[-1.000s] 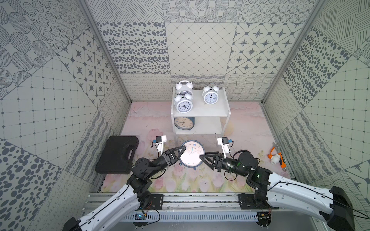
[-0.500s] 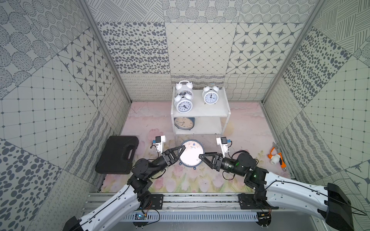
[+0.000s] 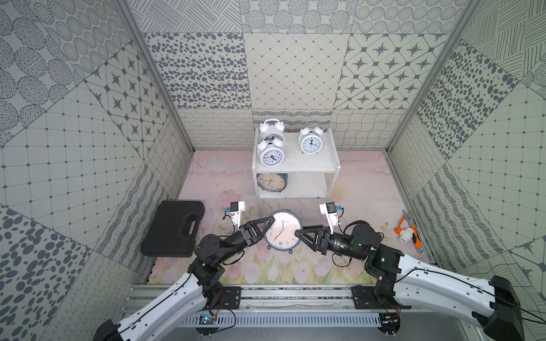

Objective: Place the alarm clocks on the shelf by style
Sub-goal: Place the alarm on the shelf.

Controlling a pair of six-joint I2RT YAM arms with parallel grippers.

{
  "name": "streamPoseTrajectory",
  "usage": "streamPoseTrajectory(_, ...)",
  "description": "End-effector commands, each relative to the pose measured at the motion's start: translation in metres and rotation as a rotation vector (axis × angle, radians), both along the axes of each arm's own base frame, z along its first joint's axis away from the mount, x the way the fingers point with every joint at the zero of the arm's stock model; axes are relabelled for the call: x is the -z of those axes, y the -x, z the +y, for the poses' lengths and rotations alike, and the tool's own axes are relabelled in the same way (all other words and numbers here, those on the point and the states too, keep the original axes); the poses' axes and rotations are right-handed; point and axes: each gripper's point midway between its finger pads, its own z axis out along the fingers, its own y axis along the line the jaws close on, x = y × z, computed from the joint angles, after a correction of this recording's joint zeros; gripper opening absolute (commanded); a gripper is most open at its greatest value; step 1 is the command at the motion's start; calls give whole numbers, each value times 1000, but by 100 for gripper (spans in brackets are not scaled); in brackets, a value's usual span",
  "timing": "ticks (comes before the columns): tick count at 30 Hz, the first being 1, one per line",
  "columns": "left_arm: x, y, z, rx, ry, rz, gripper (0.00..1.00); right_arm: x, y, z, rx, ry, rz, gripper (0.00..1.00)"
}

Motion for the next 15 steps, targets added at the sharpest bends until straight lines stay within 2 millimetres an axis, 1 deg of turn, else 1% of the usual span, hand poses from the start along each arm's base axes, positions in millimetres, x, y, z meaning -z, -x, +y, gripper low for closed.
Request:
streamPoseTrajectory(1, 3, 9, -3, 42, -34, -24, 62, -22, -1, -9, 18, 60, -110, 28)
streamPoseTrajectory(4, 3, 11, -6, 62, -41, -22, 63, -22, -2, -11, 12, 90, -110, 25)
streamPoseTrajectory(9, -3, 22, -13, 144, -50, -45, 62, -23, -7, -15, 32, 115, -121, 23)
streamPoseTrajectory(12, -5, 28, -16, 190, -47, -40, 61, -26, -10, -18, 44, 98, -117, 23)
streamPoseTrajectory(14, -4, 30, -17, 206, -44, -39, 57, -25, -11, -17, 43, 100, -115, 22)
streamPoseTrajectory(15, -4, 31, -17, 212, -44, -40, 54, -24, -12, -17, 46, 101, -113, 22)
